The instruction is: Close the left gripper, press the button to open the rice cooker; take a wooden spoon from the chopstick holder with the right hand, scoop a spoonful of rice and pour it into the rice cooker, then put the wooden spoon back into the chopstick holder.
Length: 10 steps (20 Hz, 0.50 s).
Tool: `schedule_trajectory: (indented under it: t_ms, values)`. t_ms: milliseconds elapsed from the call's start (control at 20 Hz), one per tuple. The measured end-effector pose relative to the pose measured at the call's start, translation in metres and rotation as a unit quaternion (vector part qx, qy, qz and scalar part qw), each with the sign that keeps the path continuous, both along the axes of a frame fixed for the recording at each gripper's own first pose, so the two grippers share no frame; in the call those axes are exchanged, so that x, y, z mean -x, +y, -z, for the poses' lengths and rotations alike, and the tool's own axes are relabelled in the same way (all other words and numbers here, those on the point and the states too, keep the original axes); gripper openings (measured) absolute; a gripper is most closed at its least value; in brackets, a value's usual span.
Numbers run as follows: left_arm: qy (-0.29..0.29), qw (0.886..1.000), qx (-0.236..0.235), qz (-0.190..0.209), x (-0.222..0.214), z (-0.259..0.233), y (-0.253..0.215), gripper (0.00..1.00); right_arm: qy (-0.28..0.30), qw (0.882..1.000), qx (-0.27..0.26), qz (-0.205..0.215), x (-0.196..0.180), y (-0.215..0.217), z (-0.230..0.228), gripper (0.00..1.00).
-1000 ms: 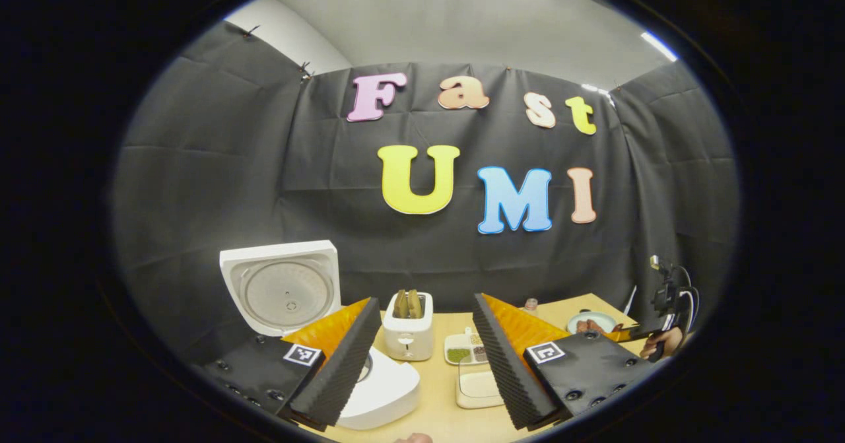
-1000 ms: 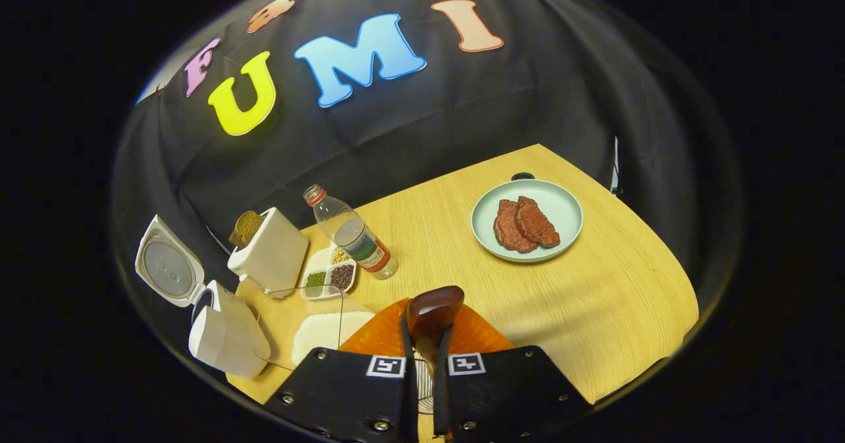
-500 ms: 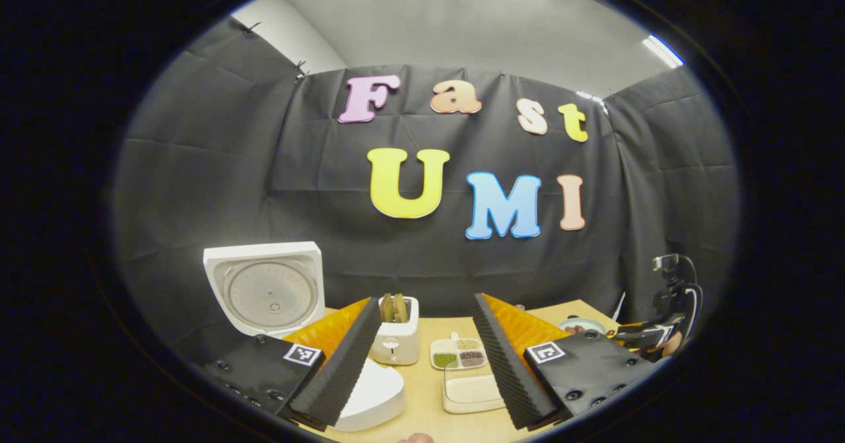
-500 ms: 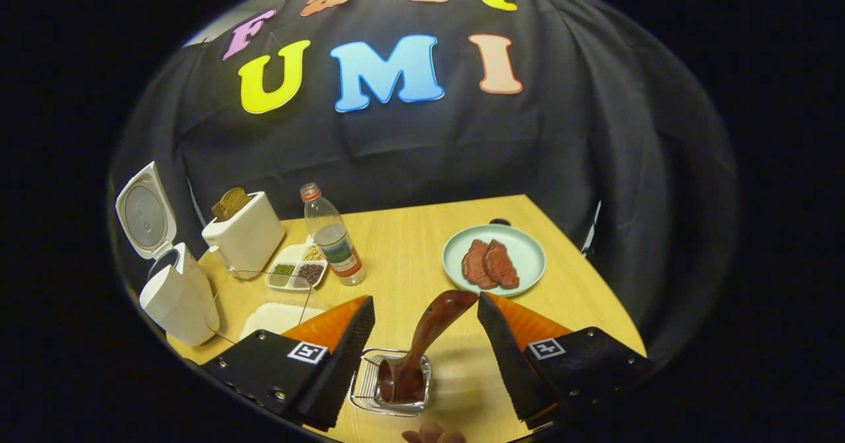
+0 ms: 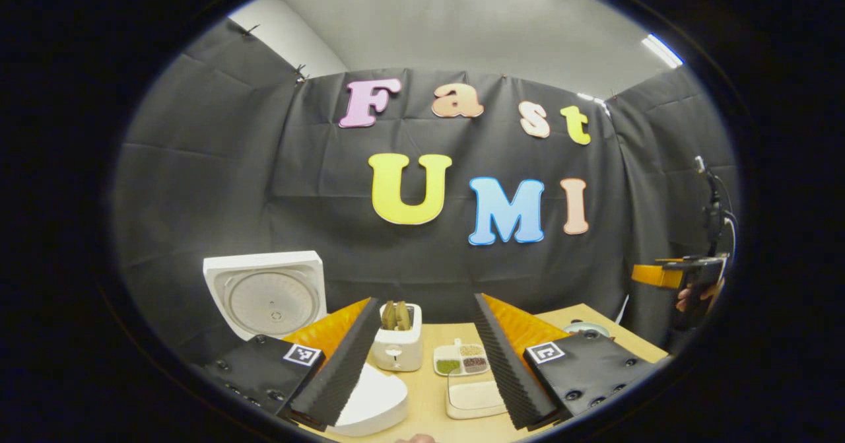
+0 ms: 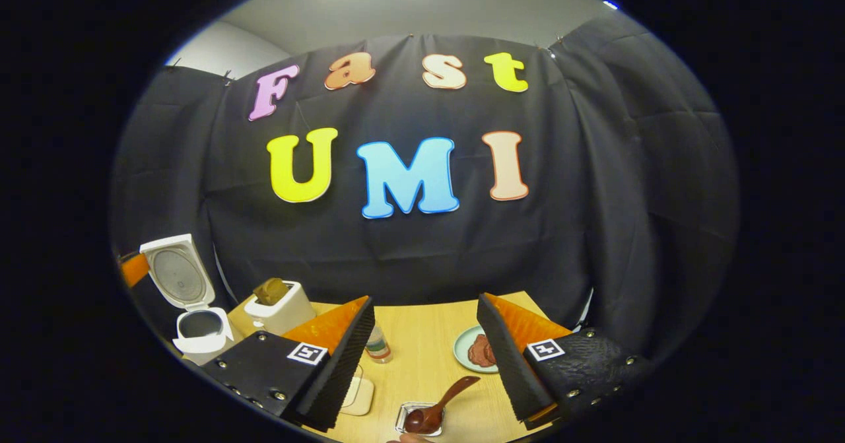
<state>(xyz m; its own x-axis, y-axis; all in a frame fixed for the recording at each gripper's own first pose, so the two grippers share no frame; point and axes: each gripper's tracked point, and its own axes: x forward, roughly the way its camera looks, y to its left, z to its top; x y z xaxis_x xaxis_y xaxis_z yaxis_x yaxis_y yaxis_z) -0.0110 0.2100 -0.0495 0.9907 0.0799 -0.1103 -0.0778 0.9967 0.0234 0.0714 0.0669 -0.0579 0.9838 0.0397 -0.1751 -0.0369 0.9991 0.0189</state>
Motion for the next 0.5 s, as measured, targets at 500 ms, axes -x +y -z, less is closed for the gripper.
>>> schedule_trajectory:
  t_ms: [500]
  values:
    - [-0.020, 0.998, 0.003, -0.064, -0.019, -0.044, 0.081, 0.96, -0.039, 0.998, -0.009, -0.043, 0.004, 0.047, -0.049, 0.94]
